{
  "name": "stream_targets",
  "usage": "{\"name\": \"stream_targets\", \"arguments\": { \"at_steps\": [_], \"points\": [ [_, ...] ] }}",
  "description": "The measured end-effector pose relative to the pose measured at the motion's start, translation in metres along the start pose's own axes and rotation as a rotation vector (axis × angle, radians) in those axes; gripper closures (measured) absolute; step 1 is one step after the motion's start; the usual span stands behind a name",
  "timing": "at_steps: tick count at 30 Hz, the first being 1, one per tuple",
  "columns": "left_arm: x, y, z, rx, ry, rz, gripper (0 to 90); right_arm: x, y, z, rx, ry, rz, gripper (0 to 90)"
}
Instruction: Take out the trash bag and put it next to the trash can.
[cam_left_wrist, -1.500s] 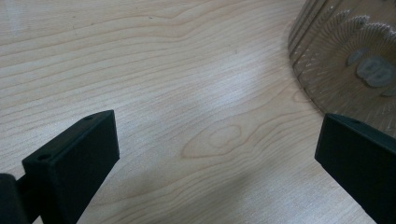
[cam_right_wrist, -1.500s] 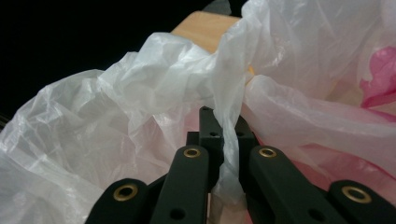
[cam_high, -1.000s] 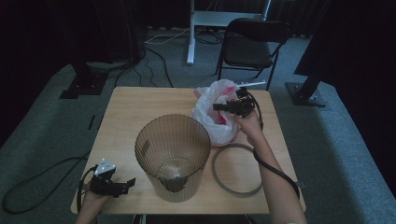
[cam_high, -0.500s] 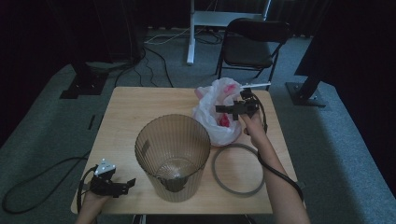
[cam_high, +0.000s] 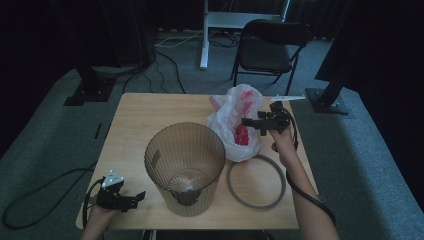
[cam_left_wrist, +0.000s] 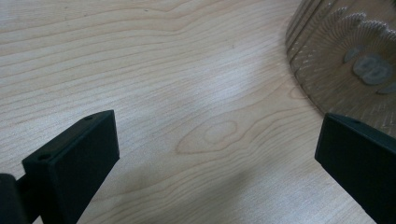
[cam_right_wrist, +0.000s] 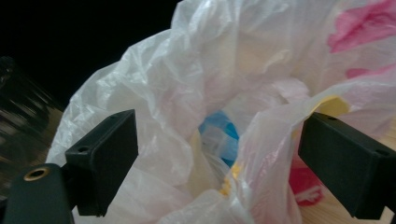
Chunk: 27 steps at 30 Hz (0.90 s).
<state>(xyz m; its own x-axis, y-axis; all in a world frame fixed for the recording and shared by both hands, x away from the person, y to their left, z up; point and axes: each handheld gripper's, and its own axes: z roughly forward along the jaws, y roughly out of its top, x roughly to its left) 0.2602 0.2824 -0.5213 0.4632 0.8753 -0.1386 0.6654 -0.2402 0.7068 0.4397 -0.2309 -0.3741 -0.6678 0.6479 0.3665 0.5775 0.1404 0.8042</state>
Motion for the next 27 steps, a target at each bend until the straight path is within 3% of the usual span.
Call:
{"name": "stream_targets", "arguments": {
  "at_steps": [16, 27],
  "points": [
    [0.0, 0.0, 0.0, 0.003, -0.003, 0.002, 0.0, -0.002, -0.021, -0.028, -0.049, -0.103, -0.003, 11.5],
    [-0.001, 0.0, -0.001, 0.004, -0.007, 0.002, 0.0, -0.001, -0.041, -0.046, -0.068, -0.126, 0.003, 14.3]
  ]
}}
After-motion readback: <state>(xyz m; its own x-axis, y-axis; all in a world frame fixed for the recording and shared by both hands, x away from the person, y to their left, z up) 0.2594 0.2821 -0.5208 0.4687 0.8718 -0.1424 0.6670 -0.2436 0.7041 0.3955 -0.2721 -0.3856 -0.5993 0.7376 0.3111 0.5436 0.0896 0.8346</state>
